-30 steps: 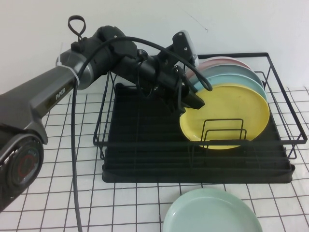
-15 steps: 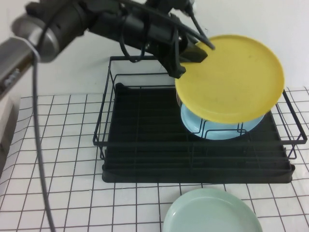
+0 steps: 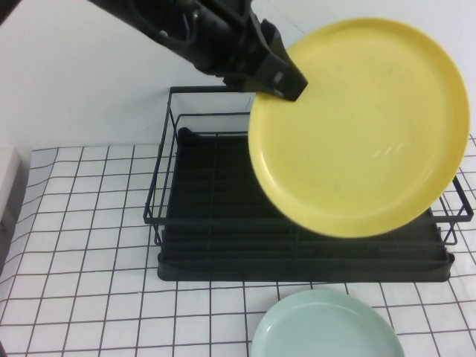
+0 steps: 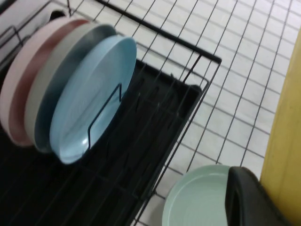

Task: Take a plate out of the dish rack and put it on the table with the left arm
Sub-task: Place the plate from the table

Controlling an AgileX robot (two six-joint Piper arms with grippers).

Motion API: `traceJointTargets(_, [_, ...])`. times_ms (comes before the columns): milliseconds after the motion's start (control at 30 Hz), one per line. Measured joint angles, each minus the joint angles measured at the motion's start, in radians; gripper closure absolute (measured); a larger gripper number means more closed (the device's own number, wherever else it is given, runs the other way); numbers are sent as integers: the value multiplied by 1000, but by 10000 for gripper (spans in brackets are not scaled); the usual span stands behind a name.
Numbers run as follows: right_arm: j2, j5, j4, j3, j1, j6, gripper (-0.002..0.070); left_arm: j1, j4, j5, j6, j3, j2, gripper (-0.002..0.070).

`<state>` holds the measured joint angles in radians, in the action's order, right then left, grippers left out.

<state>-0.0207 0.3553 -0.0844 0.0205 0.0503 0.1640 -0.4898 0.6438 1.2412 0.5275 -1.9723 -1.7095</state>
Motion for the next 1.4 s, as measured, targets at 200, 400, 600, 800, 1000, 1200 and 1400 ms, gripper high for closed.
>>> traceJointTargets(200, [0,0,0,0,0,0,678,-116,-146,9,-184,59,48,599])
traceJointTargets(400, [0,0,0,0,0,0,678,-241,-154,-3,-217,300,108,599])
traceJointTargets(600, [0,0,0,0,0,0,678,-274,-130,-215,-241,614,132,599])
traceJointTargets(800, [0,0,0,0,0,0,678,-274,-104,-435,-273,783,130,599])
traceJointTargets(1000, [0,0,0,0,0,0,678,-259,-77,-486,-288,789,99,599])
traceJointTargets(1200, [0,0,0,0,0,0,678,-232,-85,-468,-325,789,70,599])
traceJointTargets(1400, [0,0,0,0,0,0,678,-232,-91,-449,-331,789,34,599])
